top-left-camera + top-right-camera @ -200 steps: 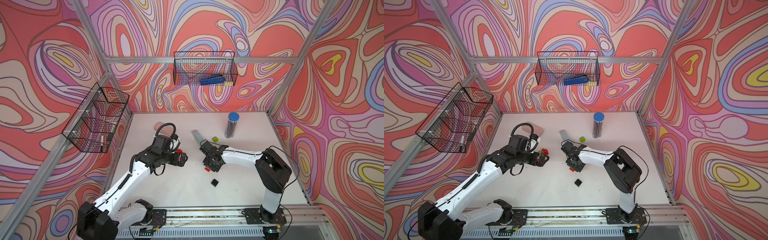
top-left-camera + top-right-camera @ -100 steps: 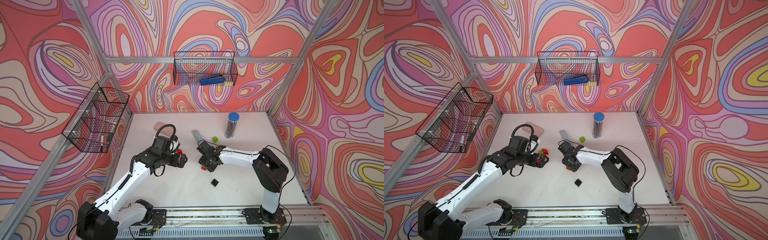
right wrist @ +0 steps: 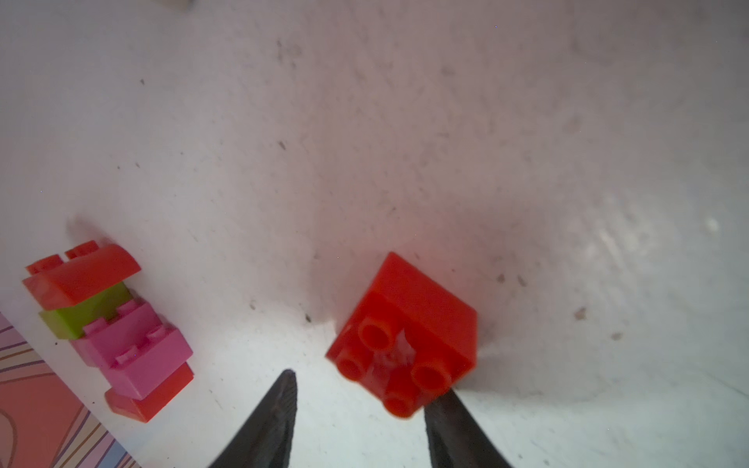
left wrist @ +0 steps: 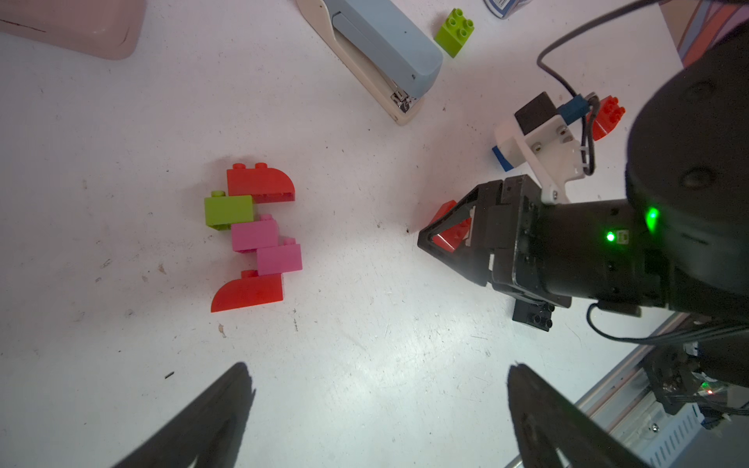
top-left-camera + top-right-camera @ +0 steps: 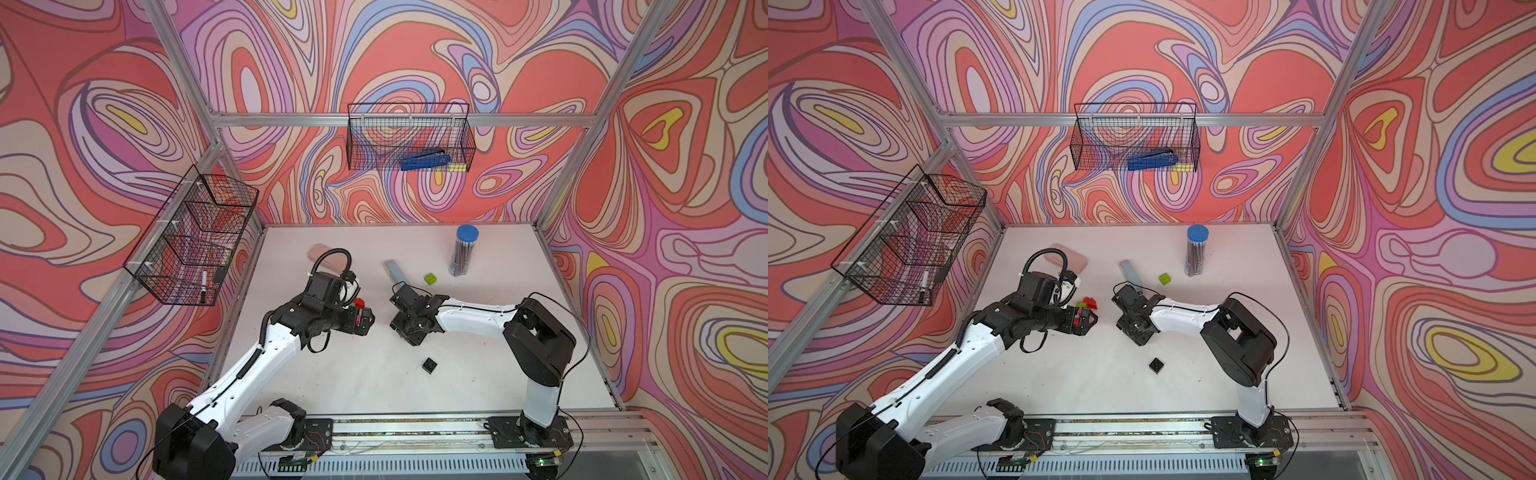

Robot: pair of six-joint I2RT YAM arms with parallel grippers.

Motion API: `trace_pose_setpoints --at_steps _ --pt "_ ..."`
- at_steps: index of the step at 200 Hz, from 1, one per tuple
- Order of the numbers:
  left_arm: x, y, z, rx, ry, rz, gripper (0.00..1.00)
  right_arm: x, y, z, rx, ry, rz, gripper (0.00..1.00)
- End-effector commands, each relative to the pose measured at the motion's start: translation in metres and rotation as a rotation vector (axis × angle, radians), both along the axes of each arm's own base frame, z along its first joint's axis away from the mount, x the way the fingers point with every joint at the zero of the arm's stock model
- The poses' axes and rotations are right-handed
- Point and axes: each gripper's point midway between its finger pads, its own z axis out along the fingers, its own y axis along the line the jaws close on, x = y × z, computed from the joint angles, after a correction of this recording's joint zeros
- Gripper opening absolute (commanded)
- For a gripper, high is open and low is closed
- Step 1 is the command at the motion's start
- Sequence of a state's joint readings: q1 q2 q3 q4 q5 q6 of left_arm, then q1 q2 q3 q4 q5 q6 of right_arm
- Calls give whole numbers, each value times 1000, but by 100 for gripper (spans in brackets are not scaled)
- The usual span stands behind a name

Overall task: Assemble the letter s with lego
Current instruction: Place the lego brick at the center of the board.

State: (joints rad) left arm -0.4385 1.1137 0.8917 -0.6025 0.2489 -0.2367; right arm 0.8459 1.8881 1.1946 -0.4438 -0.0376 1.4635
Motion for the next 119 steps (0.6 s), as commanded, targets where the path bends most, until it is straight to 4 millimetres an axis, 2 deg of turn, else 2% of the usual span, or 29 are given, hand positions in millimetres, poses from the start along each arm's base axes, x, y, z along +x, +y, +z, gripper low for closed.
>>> trace_pose_setpoints --at_steps 1,32,61,91,119 --pt "-6 7 -5 23 24 13 100 1 7 -7 12 -10 18 52" --pt "-7 7 -7 25 31 11 100 7 11 -5 5 -32 30 53" --pt "-8 8 -7 28 33 12 100 7 7 -4 -17 -33 37 52" --pt "-7 8 -8 26 32 12 100 8 10 10 10 -64 48 54" --pt "-6 5 -7 20 36 -2 100 8 1 28 -27 -107 87 57"
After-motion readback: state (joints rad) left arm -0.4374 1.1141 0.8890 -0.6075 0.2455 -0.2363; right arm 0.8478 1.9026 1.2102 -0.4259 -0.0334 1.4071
